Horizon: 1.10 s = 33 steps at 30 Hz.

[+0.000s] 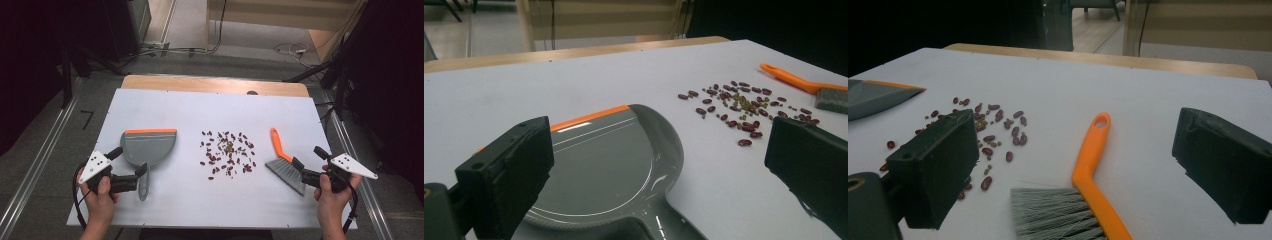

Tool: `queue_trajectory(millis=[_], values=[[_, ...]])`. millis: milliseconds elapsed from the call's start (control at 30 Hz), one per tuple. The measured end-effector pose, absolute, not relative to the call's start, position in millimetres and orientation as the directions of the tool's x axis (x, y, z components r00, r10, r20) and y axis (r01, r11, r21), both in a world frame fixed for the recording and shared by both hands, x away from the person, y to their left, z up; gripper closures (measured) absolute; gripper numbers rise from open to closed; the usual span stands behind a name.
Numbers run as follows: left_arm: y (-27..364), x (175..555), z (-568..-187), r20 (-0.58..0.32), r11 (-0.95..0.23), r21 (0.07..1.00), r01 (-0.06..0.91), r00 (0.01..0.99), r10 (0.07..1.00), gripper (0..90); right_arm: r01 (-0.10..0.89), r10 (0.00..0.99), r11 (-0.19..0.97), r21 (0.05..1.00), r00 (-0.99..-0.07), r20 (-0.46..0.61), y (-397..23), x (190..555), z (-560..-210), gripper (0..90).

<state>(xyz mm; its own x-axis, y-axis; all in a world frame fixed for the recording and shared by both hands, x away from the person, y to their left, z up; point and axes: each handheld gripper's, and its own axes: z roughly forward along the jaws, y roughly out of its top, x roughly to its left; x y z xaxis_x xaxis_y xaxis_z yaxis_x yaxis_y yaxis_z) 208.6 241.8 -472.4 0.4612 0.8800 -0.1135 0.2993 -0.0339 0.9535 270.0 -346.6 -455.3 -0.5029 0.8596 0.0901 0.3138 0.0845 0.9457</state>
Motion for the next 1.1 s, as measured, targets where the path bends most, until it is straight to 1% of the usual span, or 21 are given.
queue_trajectory(millis=[200, 333, 400, 633, 733, 933, 1033, 1100], values=[[241.0, 208.5, -472.4, -0.110, -0.037, 0.954, 0.298, 0.460, 0.881, 0.0, 0.312, 0.857, 0.078, 0.947, -0.506, 0.096, -345.4, 271.0, -448.5, 3.8], [239.4, 207.8, -471.8, -0.099, -0.048, 0.954, 0.296, 0.462, 0.881, 0.0, 0.297, 0.857, 0.076, 0.952, -0.507, 0.090, -343.5, 271.7, -437.4, 3.2], [238.7, 207.9, -471.6, -0.101, -0.046, 0.954, 0.296, 0.462, 0.881, 0.0, 0.289, 0.854, 0.090, 0.953, -0.515, 0.075, -341.9, 273.3, -427.6, 0.4], [237.4, 207.6, -469.3, -0.090, -0.052, 0.957, 0.287, 0.461, 0.883, 0.0, 0.280, 0.849, 0.110, 0.954, -0.526, 0.056, -336.2, 282.4, -407.2, 0.0], [234.9, 208.2, -468.8, -0.088, -0.054, 0.957, 0.285, 0.463, 0.882, 0.0, 0.290, 0.851, 0.093, 0.952, -0.520, 0.075, -333.7, 290.2, -399.0, 0.0], [229.5, 210.4, -471.0, -0.079, -0.070, 0.955, 0.288, 0.477, 0.875, 0.0, 0.339, 0.854, 0.139, 0.930, -0.517, 0.061, -322.3, 311.3, -388.4, 0.0], [225.7, 214.3, -471.7, -0.075, -0.080, 0.954, 0.287, 0.493, 0.867, 0.0, 0.359, 0.861, 0.152, 0.921, -0.506, 0.055, -317.6, 319.9, -391.4, 1.8], [223.3, 215.3, -471.9, -0.072, -0.086, 0.955, 0.284, 0.502, 0.862, 0.0, 0.412, 0.864, 0.162, 0.897, -0.498, 0.073, -314.3, 333.0, -401.5, 3.3]])
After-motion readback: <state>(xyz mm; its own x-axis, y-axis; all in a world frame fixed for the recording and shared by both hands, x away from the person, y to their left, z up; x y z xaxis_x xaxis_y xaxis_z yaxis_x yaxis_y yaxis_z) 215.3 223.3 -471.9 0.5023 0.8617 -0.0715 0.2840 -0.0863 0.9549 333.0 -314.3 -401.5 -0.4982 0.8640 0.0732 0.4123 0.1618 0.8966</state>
